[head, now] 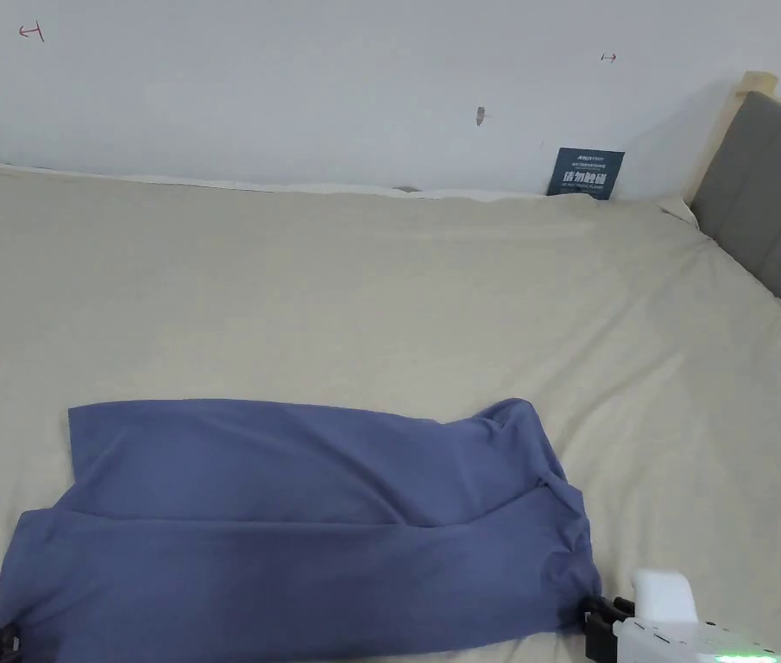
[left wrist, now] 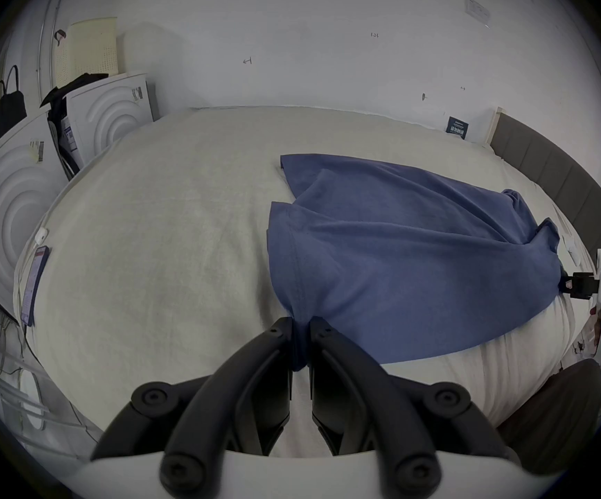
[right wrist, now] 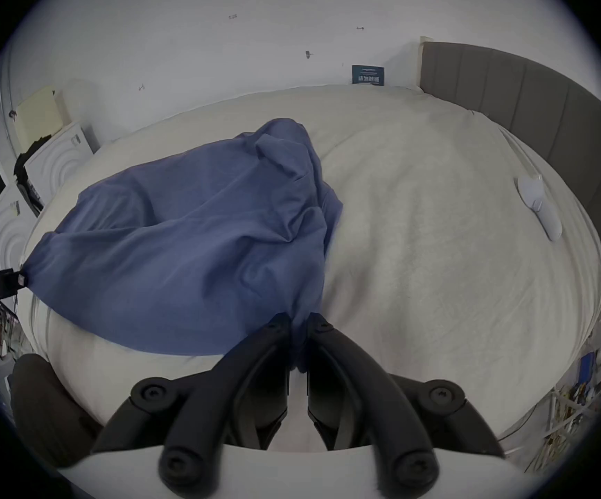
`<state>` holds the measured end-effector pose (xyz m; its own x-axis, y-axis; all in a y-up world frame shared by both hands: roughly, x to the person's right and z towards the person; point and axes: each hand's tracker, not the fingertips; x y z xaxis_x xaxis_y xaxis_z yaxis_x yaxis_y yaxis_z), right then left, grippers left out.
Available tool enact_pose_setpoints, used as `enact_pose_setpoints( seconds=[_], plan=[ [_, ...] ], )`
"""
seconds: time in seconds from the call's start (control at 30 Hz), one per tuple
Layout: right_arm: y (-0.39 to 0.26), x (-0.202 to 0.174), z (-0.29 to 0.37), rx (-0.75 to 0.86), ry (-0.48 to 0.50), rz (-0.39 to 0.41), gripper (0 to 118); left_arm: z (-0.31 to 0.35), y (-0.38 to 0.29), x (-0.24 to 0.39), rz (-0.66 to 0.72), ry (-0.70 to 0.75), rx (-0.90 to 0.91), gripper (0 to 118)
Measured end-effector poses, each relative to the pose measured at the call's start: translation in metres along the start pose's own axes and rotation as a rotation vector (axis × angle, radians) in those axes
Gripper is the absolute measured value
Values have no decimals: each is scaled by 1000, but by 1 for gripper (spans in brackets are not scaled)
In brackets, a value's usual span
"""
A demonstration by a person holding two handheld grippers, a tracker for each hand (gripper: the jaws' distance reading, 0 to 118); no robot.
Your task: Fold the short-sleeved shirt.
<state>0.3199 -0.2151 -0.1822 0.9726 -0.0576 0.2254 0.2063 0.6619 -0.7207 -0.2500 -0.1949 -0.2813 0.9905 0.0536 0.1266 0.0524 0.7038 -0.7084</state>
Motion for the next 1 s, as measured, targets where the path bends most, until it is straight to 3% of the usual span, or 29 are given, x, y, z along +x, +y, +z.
enact_pose_setpoints(
  seconds=[0.17, 0.3, 0.43, 0.53, 0.57, 0.6, 0.63, 0.67, 0.7, 0.73, 0.8, 0.87, 1.0],
  plan=[
    [6, -9, 47, 102, -4, -62, 9, 26, 5, -12, 52, -47, 32, 8],
    [-2, -20, 78, 141, -59, 36, 9, 46, -1, -25, 53, -40, 31, 8],
    [-32, -20, 75, 93, -84, 65, 9, 61, -30, -32, 86, -86, -4, 8],
    [-54, -12, 56, 71, -79, 53, 9, 54, -51, -26, 31, -71, -47, 8],
    [-58, -13, 52, 68, -80, 53, 11, 51, -56, -24, 31, -69, -51, 8],
    [-62, -16, 49, 75, -87, 68, 26, 48, -60, -23, 39, -70, -44, 10],
    [-65, -19, 49, 84, -112, 101, 52, 47, -64, -23, 62, -59, -27, 19],
    [-67, -21, 52, 85, -130, 117, 85, 47, -66, -22, 84, -61, -19, 49],
    [-68, -24, 57, 79, -130, 118, 115, 48, -66, -24, 87, -54, -27, 103],
    [-69, -27, 64, 86, -125, 118, 118, 49, -67, -24, 104, -54, -38, 118],
    [-67, -34, 89, 190, -133, 110, 118, 65, -69, -22, 110, -59, 70, 117],
    [-55, -44, 114, 252, -134, 105, 118, 85, -71, -15, 71, 31, 81, 118],
    [-35, -72, 171, 446, -119, 107, 118, 135, -50, 4, -14, 91, 314, 118]
  ],
)
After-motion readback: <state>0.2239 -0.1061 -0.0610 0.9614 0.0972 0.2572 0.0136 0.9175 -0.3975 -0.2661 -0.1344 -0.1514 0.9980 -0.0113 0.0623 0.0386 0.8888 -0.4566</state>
